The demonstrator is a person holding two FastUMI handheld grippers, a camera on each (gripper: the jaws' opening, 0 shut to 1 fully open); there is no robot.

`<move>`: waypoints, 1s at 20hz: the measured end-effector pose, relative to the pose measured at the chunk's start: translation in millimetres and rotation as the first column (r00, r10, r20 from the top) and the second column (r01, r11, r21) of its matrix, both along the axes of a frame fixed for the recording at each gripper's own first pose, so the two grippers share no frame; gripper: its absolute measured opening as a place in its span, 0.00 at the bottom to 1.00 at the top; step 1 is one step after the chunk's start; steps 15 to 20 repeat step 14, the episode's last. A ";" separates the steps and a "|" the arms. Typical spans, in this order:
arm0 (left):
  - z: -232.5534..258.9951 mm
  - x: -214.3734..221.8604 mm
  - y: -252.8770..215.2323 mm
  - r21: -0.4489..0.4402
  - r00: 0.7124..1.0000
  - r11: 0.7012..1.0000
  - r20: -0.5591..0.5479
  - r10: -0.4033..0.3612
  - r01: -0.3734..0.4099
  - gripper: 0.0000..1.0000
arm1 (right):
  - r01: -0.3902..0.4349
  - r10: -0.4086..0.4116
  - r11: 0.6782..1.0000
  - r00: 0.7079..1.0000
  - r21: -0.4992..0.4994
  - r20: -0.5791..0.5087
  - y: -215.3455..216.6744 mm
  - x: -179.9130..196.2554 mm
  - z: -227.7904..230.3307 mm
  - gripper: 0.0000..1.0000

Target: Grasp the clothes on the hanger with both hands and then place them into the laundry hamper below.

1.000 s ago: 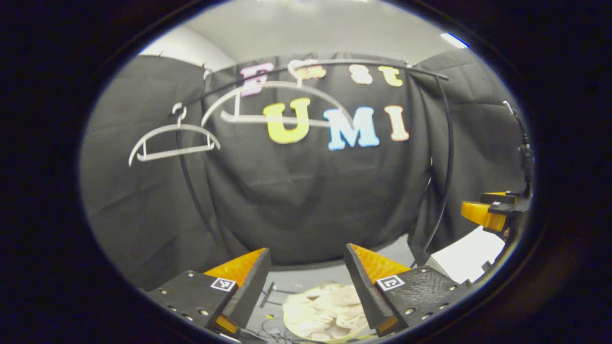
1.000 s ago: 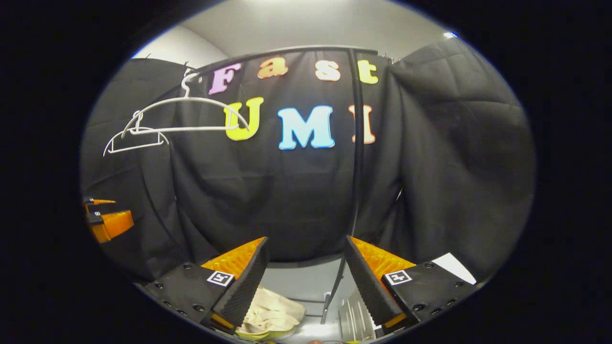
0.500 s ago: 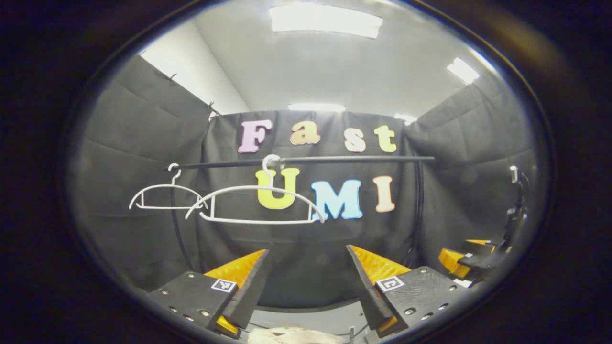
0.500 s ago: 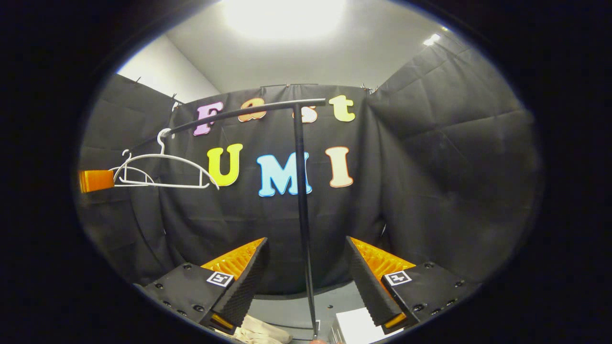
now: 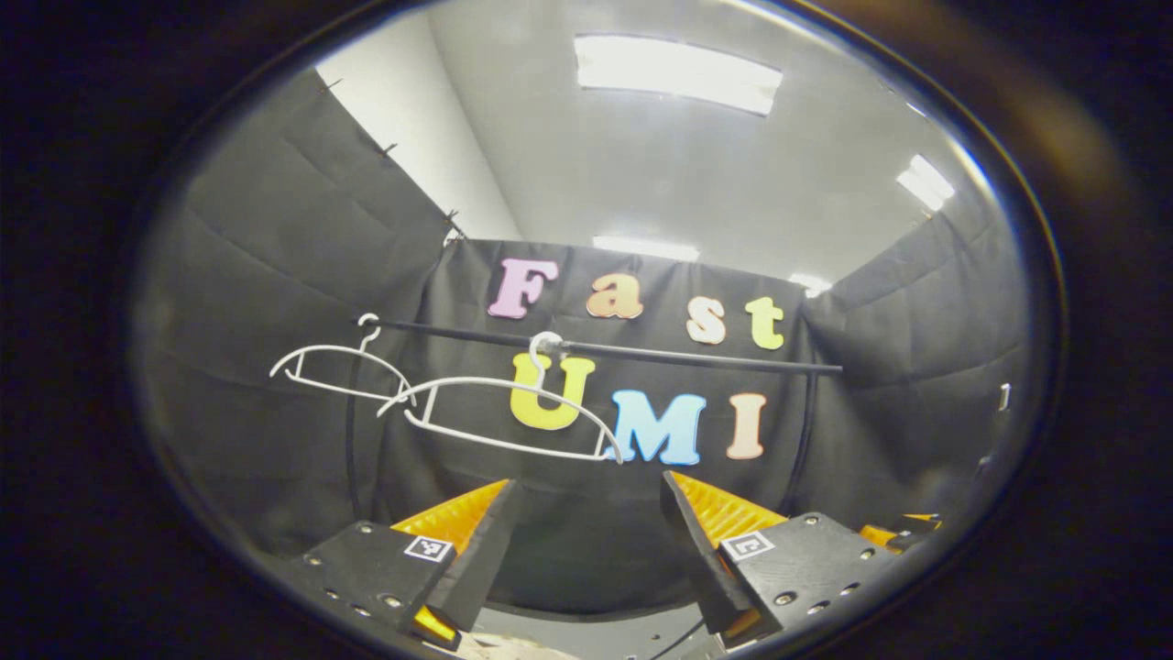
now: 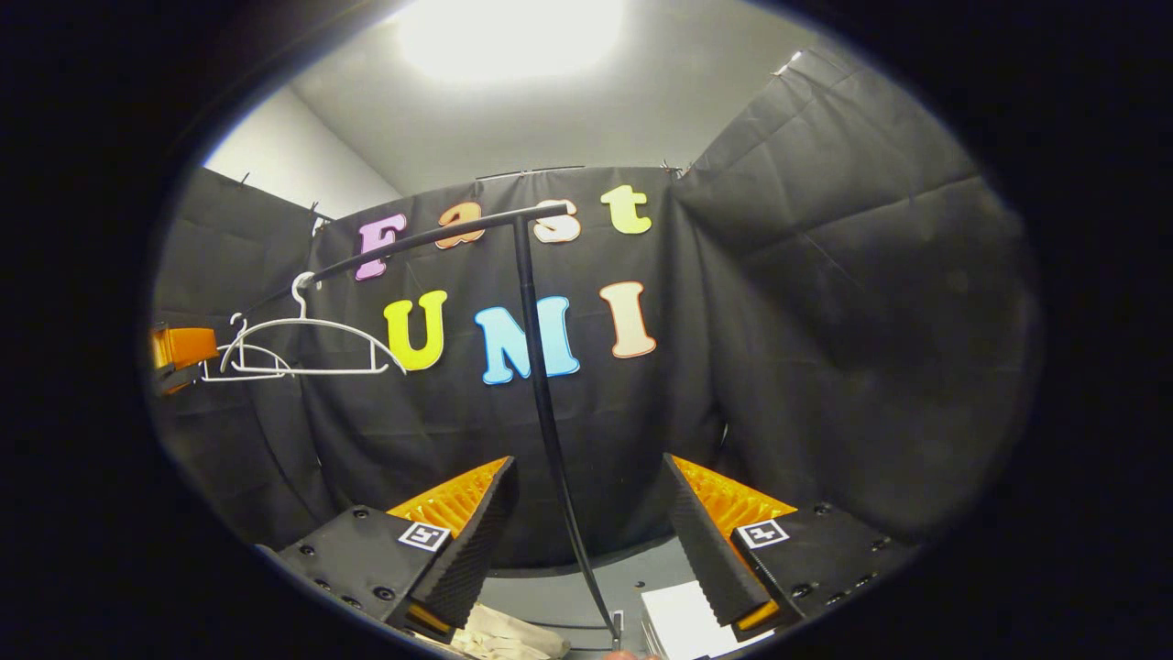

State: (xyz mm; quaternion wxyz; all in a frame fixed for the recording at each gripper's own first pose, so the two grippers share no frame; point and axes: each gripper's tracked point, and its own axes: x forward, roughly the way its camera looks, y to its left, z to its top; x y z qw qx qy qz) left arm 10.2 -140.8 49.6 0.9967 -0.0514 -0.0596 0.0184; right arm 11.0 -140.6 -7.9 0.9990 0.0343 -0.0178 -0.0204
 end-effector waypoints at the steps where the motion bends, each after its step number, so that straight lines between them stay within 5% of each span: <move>1: -6.8 2.2 4.8 -0.008 1.000 1.000 -0.014 -0.009 0.009 0.91 | 0.012 -0.012 1.000 1.000 -0.006 0.008 1.1 -0.3 0.7 0.98; 14: -50.9 17.8 104.0 0.038 0.994 0.998 -0.100 -0.038 0.042 0.91 | 0.041 -0.035 0.992 0.998 -0.118 0.050 94.3 -2.3 22.6 0.98; 20: -50.9 17.8 104.0 0.038 0.994 0.998 -0.100 -0.038 0.042 0.91 | 0.041 -0.035 0.992 0.998 -0.118 0.050 94.3 -2.3 22.6 0.98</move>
